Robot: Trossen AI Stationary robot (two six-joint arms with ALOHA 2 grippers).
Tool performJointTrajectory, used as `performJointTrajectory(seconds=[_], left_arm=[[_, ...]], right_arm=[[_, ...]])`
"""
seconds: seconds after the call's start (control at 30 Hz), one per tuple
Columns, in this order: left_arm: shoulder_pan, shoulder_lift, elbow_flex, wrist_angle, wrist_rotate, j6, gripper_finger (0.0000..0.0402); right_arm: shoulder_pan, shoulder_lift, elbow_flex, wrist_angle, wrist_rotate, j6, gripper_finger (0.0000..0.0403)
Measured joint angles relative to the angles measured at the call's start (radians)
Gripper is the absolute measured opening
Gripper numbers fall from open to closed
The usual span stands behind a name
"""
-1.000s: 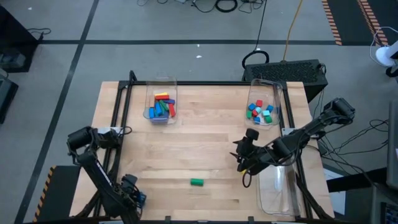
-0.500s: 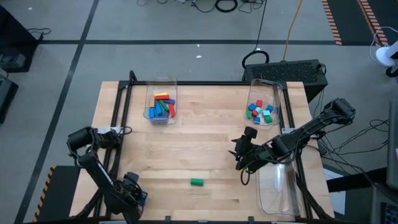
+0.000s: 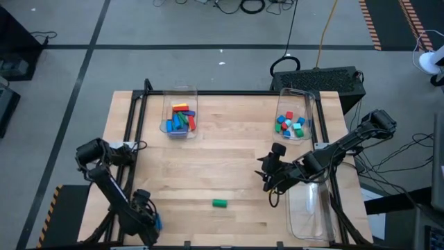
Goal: Sort blocks by size
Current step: Put the brown cylindrical block into the bottom transparent bin
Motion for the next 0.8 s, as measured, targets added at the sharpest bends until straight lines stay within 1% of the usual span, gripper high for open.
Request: performJointTrajectory(seconds=[0.13, 0.43, 0.57, 0.7, 0.8], left_arm=[[-0.009, 0.012, -0.032, 0.046, 0.001, -0.045, 0.0269], [-0.003, 0.012, -0.095, 0.108, -0.001, -0.054, 0.0267], [-0.002, 0.010, -0.142, 0.166, 0.022, -0.036, 0.0249], [0.000, 0.010, -0.152, 0.181, 0.060, -0.022, 0.0222], [0.000, 0.010, -0.153, 0.221, 0.074, 0.031, 0.0207]], right_arm=[[0.010, 0.000, 0.000, -0.002, 0.000, 0.012, 0.0205], [0.038, 0.000, 0.000, -0.015, -0.003, 0.033, 0.0205], [0.041, 0.000, 0.000, -0.025, -0.003, 0.045, 0.0205], [0.042, 0.000, 0.000, -0.030, -0.003, 0.055, 0.0205], [0.043, 0.000, 0.000, -0.032, -0.003, 0.059, 0.0205]])
